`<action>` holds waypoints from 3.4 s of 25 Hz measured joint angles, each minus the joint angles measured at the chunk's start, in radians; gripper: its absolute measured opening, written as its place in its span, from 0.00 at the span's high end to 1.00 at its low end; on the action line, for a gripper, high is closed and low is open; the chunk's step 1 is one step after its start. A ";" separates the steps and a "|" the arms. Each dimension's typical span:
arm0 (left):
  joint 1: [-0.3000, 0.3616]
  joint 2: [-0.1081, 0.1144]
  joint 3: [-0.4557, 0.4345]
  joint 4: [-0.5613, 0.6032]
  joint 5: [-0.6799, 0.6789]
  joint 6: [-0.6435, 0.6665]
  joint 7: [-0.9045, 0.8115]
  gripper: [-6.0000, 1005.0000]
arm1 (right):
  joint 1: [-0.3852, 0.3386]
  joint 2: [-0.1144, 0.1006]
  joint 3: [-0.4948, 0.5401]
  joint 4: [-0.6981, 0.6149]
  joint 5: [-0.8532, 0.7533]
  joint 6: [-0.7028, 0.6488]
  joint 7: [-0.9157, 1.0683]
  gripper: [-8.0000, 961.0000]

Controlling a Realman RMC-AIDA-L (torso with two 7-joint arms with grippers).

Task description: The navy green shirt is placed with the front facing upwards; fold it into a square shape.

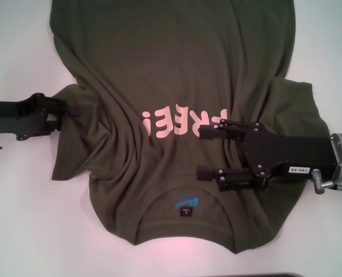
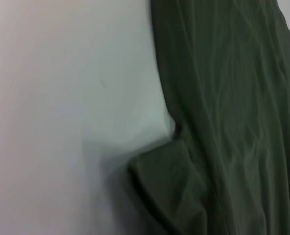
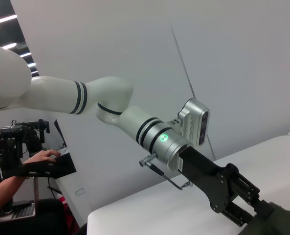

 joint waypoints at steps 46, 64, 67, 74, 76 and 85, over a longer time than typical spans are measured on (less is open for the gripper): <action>0.016 0.105 -0.002 -0.003 0.003 0.031 -0.035 0.98 | -0.004 0.000 0.000 -0.023 0.006 0.002 0.001 0.07; 0.000 0.178 -0.002 -0.040 0.026 0.038 -0.095 0.98 | -0.004 0.000 0.000 -0.023 0.006 0.000 0.002 0.07; 0.002 0.180 -0.002 -0.041 0.027 0.038 -0.096 0.98 | -0.003 0.000 0.000 -0.023 0.006 0.000 0.002 0.07; 0.004 0.191 -0.002 -0.043 0.028 0.019 -0.115 0.98 | 0.000 0.000 0.000 -0.023 0.005 0.000 0.015 0.07; 0.005 0.192 -0.002 -0.044 0.028 0.016 -0.118 0.98 | 0.000 0.000 0.000 -0.023 0.005 0.000 0.015 0.07; 0.008 0.189 -0.002 -0.090 0.062 0.029 -0.147 0.98 | -0.003 0.000 0.000 -0.023 0.004 0.000 0.015 0.07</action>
